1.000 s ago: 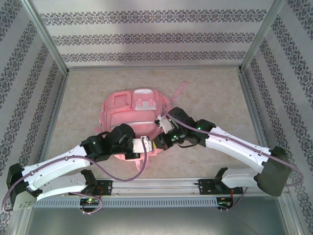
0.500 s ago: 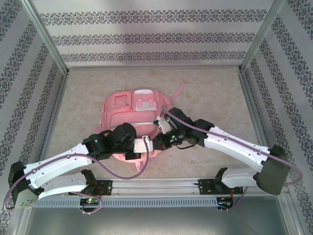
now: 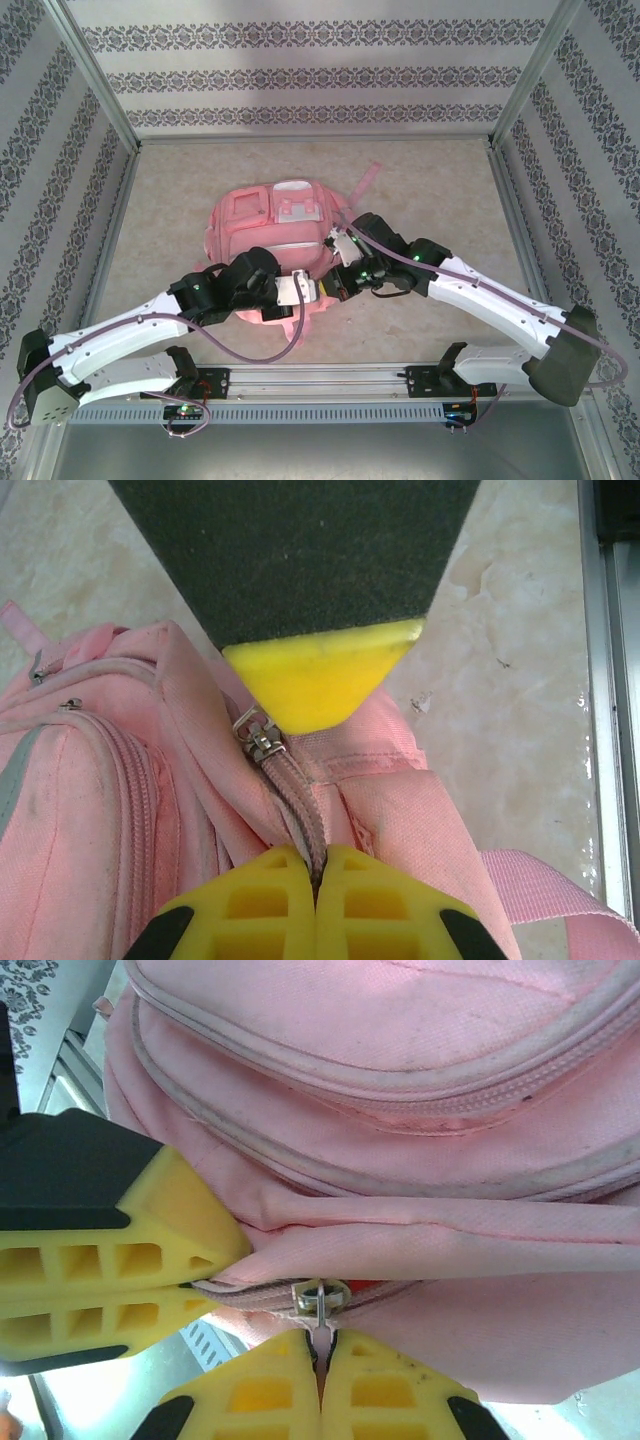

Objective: Pack the student bag

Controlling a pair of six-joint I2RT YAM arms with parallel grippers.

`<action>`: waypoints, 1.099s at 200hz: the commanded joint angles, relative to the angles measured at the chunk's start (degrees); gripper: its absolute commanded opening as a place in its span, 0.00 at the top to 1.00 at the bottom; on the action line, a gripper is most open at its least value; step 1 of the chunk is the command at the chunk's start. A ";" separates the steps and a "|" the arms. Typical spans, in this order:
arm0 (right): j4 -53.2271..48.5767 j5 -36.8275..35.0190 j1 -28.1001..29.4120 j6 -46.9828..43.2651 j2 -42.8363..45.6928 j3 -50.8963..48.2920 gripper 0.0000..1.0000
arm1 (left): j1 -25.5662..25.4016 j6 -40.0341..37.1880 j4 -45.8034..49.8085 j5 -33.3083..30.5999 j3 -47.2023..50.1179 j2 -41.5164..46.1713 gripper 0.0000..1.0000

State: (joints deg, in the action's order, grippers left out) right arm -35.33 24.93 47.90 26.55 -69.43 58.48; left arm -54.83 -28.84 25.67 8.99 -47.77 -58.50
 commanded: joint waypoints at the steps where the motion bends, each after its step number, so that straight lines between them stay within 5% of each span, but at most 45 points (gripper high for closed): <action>1: 5.56 4.50 0.26 -0.27 4.00 -0.91 1.00 | -1.07 2.10 -2.19 1.68 -3.52 -1.42 0.99; 59: -13.25 -7.98 -8.75 -6.37 7.60 2.08 1.00 | -1.03 7.79 4.96 -0.01 -6.29 0.81 0.44; 96: -11.89 -4.84 -11.42 -5.86 9.69 -1.59 1.00 | -1.07 16.30 10.10 2.81 -3.01 2.21 0.38; 127: -8.16 -0.41 -12.13 -3.50 9.49 -2.58 1.00 | -3.72 21.57 4.38 -2.48 -1.21 1.02 0.30; 184: -6.27 2.21 -12.91 -2.88 9.76 -2.66 1.00 | -6.96 16.06 -0.26 -9.30 -3.59 -7.17 0.36; 200: -5.72 2.53 -13.07 -3.03 10.16 -3.12 1.00 | -6.96 14.88 -1.80 -12.59 -2.96 -9.23 0.44; 220: -5.24 4.10 -13.09 -3.84 10.57 -3.59 1.00 | -6.87 13.58 -3.37 -14.09 -2.39 -10.78 0.70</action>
State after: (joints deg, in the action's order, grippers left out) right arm -44.88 23.90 35.00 22.74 -61.21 55.00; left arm -61.45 -12.71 26.48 0.32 -50.06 -67.81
